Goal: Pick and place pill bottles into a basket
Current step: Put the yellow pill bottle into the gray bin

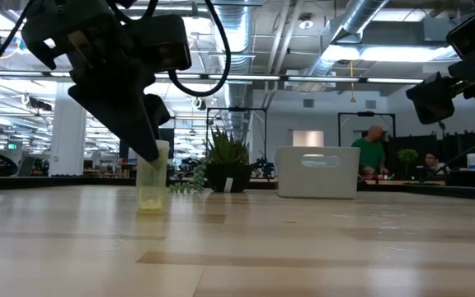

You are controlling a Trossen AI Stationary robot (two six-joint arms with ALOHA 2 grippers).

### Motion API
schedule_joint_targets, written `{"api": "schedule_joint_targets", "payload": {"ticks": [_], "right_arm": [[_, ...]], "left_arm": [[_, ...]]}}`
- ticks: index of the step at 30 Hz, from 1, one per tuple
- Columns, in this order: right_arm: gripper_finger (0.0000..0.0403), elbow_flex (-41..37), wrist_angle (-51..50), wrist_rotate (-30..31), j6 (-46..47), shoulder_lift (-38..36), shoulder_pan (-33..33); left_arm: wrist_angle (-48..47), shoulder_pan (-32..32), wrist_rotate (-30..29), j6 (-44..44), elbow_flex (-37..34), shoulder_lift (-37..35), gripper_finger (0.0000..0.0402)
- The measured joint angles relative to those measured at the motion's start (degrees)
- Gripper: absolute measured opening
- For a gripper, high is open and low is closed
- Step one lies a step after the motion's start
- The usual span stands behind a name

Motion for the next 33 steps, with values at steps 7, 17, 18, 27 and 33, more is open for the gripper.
{"api": "schedule_joint_targets", "payload": {"ticks": [7,17,18,27,33], "right_arm": [[0.027,0.0,0.0,0.0,-0.1,0.0,0.0],[0.027,0.0,-0.5,0.0,-0.4,0.0,0.0],[0.027,0.0,-0.5,0.0,-0.4,0.0,0.0],[0.027,0.0,-0.5,0.0,-0.5,0.0,0.0],[0.027,0.0,-0.4,0.0,-0.5,0.0,0.0]], "left_arm": [[0.4,0.8,0.0,1.7,0.0,0.0,0.0095],[-1.1,8.1,-5.0,16.1,8.9,0.0,0.0126],[-1.1,9.4,-6.1,18.0,10.0,-0.1,0.0123],[4.4,21.6,-8.3,30.5,16.9,-0.1,0.011],[12.0,25.9,-3.4,31.6,16.9,2.4,0.0116]]}}
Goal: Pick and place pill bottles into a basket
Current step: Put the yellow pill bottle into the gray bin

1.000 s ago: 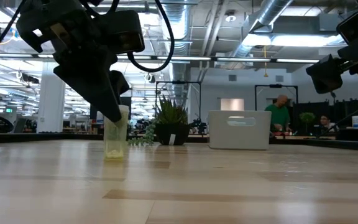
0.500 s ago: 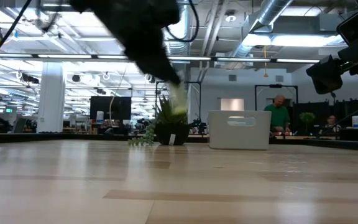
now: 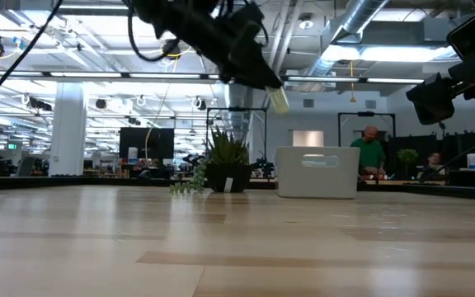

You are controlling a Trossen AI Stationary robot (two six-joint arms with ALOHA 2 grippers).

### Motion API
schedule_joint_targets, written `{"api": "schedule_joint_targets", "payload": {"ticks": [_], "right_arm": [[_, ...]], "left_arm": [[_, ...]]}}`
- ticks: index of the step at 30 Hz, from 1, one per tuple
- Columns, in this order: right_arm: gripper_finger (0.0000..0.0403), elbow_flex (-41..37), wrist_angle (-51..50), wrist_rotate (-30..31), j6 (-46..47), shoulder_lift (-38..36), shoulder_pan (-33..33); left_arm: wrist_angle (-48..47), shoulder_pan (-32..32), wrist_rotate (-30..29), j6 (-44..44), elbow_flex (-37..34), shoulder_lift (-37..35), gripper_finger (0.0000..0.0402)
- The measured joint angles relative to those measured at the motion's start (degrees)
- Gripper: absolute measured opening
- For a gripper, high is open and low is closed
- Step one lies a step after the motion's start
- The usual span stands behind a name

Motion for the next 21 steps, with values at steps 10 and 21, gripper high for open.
{"api": "schedule_joint_targets", "payload": {"ticks": [10,21], "right_arm": [[0.027,0.0,0.0,0.0,0.0,0.0,0.0],[0.027,0.0,0.0,0.0,0.0,0.0,0.0]], "left_arm": [[-4.1,0.5,4.0,1.2,13.4,14.0,0.0113],[-25.7,2.0,5.3,2.2,35.0,27.3,0.0116]]}}
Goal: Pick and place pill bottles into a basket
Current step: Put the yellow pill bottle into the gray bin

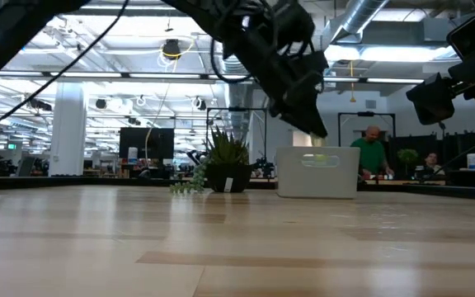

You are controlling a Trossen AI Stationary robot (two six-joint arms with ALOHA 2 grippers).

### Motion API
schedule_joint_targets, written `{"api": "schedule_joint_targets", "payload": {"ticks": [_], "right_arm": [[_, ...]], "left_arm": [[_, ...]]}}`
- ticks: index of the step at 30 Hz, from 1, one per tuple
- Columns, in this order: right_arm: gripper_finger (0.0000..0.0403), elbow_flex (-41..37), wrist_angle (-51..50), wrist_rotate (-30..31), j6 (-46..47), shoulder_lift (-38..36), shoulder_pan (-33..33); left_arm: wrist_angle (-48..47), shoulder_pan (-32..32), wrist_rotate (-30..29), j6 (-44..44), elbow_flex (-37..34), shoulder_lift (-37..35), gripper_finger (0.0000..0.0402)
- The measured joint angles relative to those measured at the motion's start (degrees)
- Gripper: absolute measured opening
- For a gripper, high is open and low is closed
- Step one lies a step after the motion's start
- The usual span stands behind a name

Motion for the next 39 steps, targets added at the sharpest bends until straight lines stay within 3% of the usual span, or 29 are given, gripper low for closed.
{"api": "schedule_joint_targets", "payload": {"ticks": [3,13,39], "right_arm": [[0.027,0.0,0.0,0.0,0.0,0.0,0.0],[0.027,0.0,0.0,0.0,-0.1,0.0,0.0],[0.027,0.0,0.5,0.0,0.0,0.0,0.0]], "left_arm": [[-3.7,0.6,0.7,-0.6,3.0,2.2,0.0116],[-4.2,1.6,4.4,-3.1,2.0,2.2,0.0116],[-5.4,2.4,4.2,-2.9,2.3,5.1,0.0116]]}}
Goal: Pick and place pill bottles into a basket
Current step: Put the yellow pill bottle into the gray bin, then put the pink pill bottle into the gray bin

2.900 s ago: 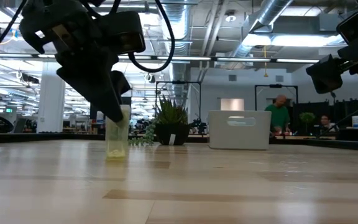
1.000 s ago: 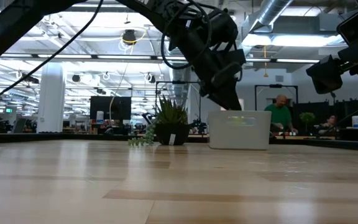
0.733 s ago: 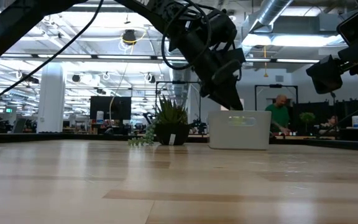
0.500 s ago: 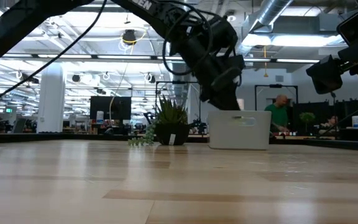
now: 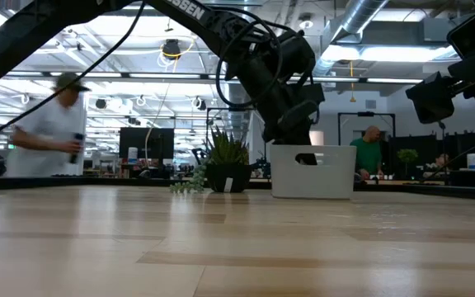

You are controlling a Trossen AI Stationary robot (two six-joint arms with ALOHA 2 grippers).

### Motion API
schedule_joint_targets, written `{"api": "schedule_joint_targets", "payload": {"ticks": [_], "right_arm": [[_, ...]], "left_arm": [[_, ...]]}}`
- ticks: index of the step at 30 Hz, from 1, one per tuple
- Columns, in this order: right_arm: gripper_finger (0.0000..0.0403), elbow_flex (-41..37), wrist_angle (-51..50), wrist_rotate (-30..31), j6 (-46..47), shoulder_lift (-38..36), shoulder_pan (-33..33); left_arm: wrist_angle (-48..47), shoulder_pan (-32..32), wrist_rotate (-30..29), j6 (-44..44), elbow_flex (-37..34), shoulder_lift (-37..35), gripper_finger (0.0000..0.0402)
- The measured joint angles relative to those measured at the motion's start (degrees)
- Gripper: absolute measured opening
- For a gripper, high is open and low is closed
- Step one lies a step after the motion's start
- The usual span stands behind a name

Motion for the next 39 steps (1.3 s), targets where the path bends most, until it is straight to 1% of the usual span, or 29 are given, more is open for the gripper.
{"api": "schedule_joint_targets", "payload": {"ticks": [7,11,19,23,28,31,34,37,39], "right_arm": [[0.027,0.0,0.0,0.0,0.0,0.0,0.0],[0.027,0.0,0.0,0.0,0.0,0.0,0.0],[0.027,0.0,0.0,0.0,0.0,0.0,0.0],[0.027,0.0,-0.3,0.0,-0.1,0.0,0.0],[0.027,0.0,-0.5,0.0,-0.1,0.0,0.0],[0.027,0.0,-0.5,0.0,-0.1,0.0,0.0],[0.027,0.0,-0.5,-0.1,0.0,0.0,0.0],[0.027,0.0,-0.6,-0.1,0.0,0.0,0.0],[0.027,0.0,-0.6,-0.1,0.0,0.0,0.0]], "left_arm": [[0.0,0.0,0.0,0.3,0.0,0.0,0.0123],[-0.2,0.0,1.5,0.3,0.0,0.0,0.0143],[-0.4,-0.1,1.6,1.3,0.1,0.0,0.019],[-2.6,-0.4,1.5,3.1,2.5,-0.3,0.0204],[-9.3,-1.6,1.5,5.0,10.6,-0.9,0.0208],[-15.5,-2.7,1.5,6.4,16.5,-0.9,0.0208],[-21.7,-4.2,2.1,8.1,20.9,-1.4,0.0208],[-26.7,-5.7,3.8,8.7,22.1,-3.7,0.0208],[-30.0,-6.8,3.9,7.4,22.1,-6.2,0.0208]]}}
